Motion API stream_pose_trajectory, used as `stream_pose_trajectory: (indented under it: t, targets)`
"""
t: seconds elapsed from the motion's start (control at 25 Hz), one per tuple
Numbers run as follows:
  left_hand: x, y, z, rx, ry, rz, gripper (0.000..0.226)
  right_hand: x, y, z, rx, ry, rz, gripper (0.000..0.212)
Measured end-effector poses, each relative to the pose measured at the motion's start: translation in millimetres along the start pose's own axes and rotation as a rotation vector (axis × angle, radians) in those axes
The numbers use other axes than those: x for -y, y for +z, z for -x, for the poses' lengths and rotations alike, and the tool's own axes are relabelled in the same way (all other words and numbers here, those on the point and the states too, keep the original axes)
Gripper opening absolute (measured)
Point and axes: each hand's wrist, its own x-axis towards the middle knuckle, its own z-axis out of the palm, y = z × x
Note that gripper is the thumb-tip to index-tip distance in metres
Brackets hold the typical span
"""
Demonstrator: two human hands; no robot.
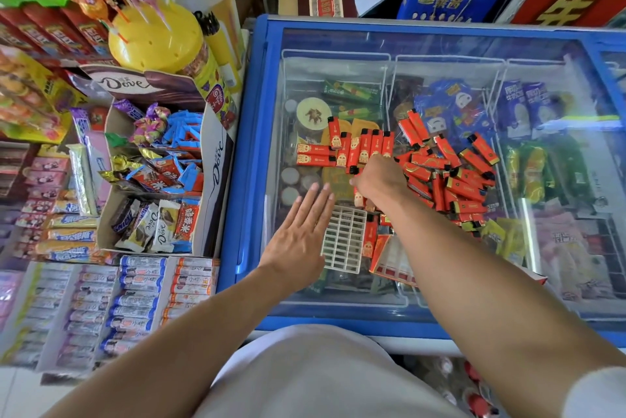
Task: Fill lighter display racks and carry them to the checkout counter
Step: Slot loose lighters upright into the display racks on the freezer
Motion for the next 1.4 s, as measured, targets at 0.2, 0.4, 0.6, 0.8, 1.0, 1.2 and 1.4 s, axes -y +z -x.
stream_pose_trajectory:
  t: [0.2,0.4,0.6,0.8,1.0,1.2,1.4]
  targets:
    - [6,2,15,-0.166,-0.079,0.196,0.108,-10,-16,27,-0.099,-0.049,-0.163,0.025]
    - [8,34,38,0.046,-0.252,0.49,0.113,-19,-12,74,0.021,-0.368,-0.194,0.017]
    - [10,46,45,0.272,-0.056,0.237,0.102,-16,9,85,-0.117,-0.498,-0.048,0.021]
    - [14,44,42,0.331,-0.05,0.229,0.107,-17,15,86,-0.141,-0.5,0.0,0.026]
    - [13,42,42,0.362,-0.048,0.192,0.113,-16,17,94,-0.122,-0.498,0.059,0.036]
    - [14,41,41,0.378,-0.035,0.178,0.114,-35,-1,68,-0.13,-0.273,-0.157,0.039]
    - [15,40,40,0.38,-0.022,0.178,0.115,-30,-11,29,-0.039,-0.057,0.005,0.031]
